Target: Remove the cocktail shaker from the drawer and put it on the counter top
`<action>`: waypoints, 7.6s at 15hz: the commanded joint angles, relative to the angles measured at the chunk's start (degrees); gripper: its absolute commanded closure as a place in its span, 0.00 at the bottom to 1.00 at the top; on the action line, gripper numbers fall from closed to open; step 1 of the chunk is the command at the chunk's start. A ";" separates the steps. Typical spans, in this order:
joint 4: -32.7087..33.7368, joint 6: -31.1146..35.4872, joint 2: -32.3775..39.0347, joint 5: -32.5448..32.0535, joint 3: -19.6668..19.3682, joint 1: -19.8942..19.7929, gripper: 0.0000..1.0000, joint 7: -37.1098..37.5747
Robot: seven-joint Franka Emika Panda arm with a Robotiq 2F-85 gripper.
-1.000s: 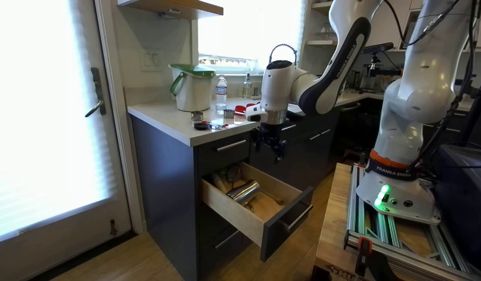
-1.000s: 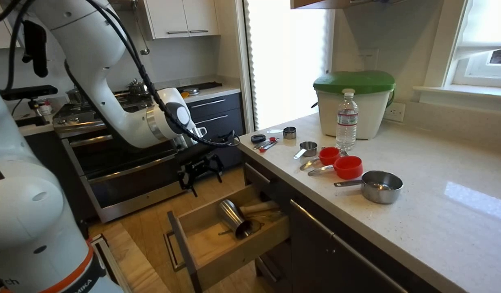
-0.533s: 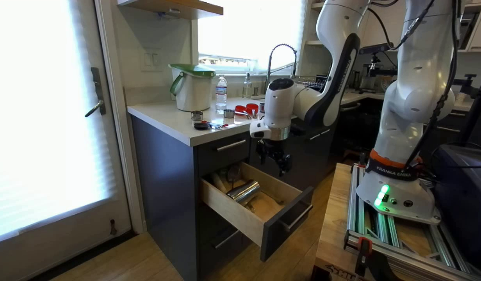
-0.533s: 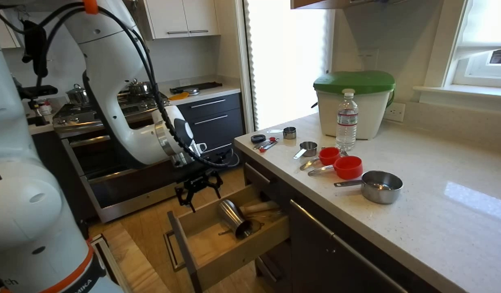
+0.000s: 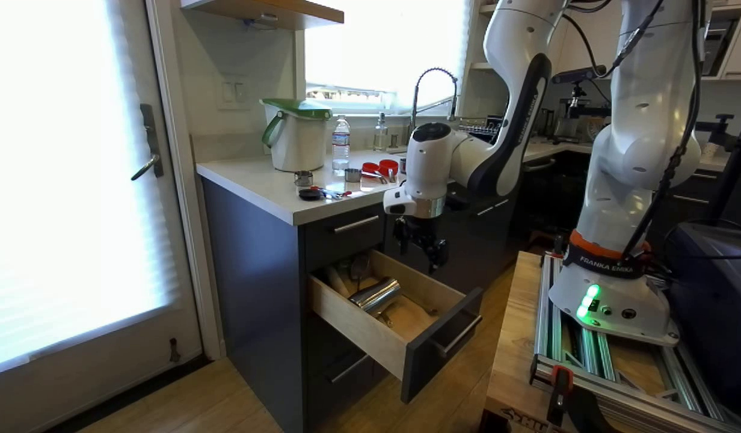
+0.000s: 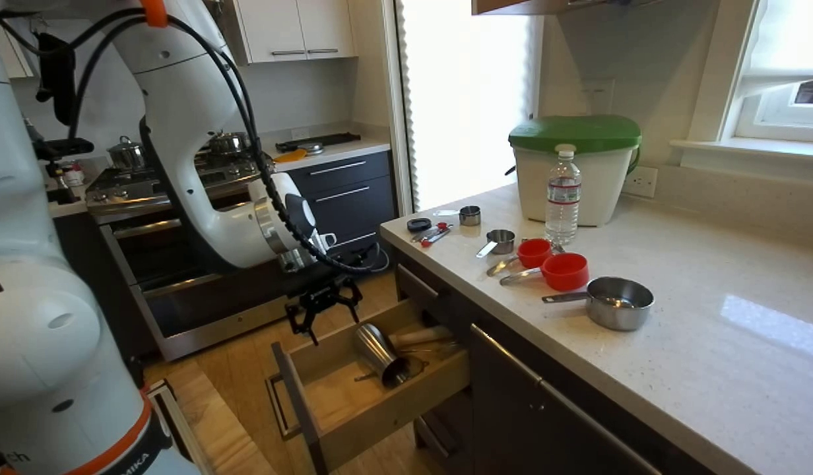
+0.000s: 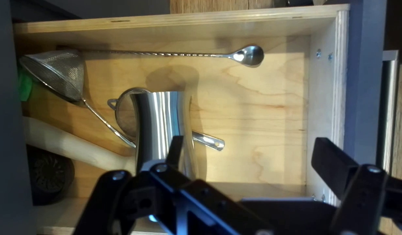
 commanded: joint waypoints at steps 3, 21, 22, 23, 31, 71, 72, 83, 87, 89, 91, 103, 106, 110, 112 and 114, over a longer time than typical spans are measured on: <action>7.09 -0.48 8.67 -14.72 -0.78 2.78 0.00 13.10; 26.53 -4.67 32.28 -32.49 -4.64 4.46 0.00 23.86; 27.15 -5.20 32.79 -32.59 -4.76 4.50 0.00 24.00; 27.69 -5.52 33.22 -32.60 -4.85 4.46 0.00 23.91; 30.51 -6.38 36.30 -31.96 -5.27 3.99 0.00 23.83; 11.36 -50.72 -12.07 -42.76 6.24 6.29 0.19 -1.82; 11.41 -50.80 -12.70 -44.39 6.35 6.40 0.19 -1.45; 19.02 -55.17 -6.36 -36.48 6.93 6.61 0.44 -3.58; 25.72 -57.10 -1.33 -26.55 5.31 4.87 0.44 -8.37; 29.15 -57.08 0.66 -21.64 4.44 3.88 0.44 -10.48; 32.40 -57.89 2.16 -18.25 3.89 3.08 0.44 -10.59; 46.63 -67.86 11.34 -4.05 2.82 1.61 0.44 -5.50; 47.93 -64.41 11.57 1.41 2.57 0.34 0.44 -1.30; 48.53 -60.63 11.01 5.41 1.74 -0.19 0.44 6.51; 48.48 -59.12 10.73 5.65 1.11 -0.23 0.44 10.03; 48.49 -58.36 10.59 5.48 0.40 -0.15 0.44 13.44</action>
